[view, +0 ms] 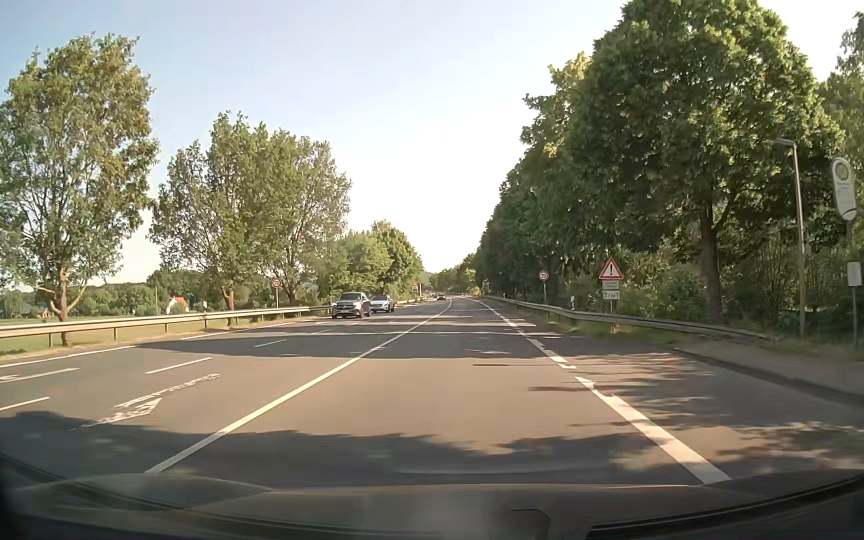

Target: Follow the waypoints while adhering to traffic rules and regulations

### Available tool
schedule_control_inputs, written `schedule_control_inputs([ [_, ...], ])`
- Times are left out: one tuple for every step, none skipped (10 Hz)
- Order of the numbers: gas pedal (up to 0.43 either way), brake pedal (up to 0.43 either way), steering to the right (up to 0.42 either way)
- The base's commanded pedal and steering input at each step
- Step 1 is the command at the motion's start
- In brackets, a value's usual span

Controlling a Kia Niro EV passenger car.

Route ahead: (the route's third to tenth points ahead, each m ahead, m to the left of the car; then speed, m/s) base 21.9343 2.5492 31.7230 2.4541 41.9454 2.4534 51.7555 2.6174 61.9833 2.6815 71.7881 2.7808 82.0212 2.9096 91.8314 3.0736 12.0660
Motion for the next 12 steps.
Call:
schedule_control_inputs([
  [0.350, 0.006, 0.005],
  [0.350, 0.006, 0.004],
  [0.350, 0.006, 0.004],
  [0.350, 0.006, 0.004],
  [0.350, 0.006, 0.003],
  [0.350, 0.006, 0.003],
  [0.350, 0.006, 0.002],
  [0.350, 0.006, 0.003],
  [0.350, 0.006, 0.001],
  [0.350, 0.006, -0.001],
  [0.350, 0.006, -0.004],
  [0.350, 0.006, -0.006],
])
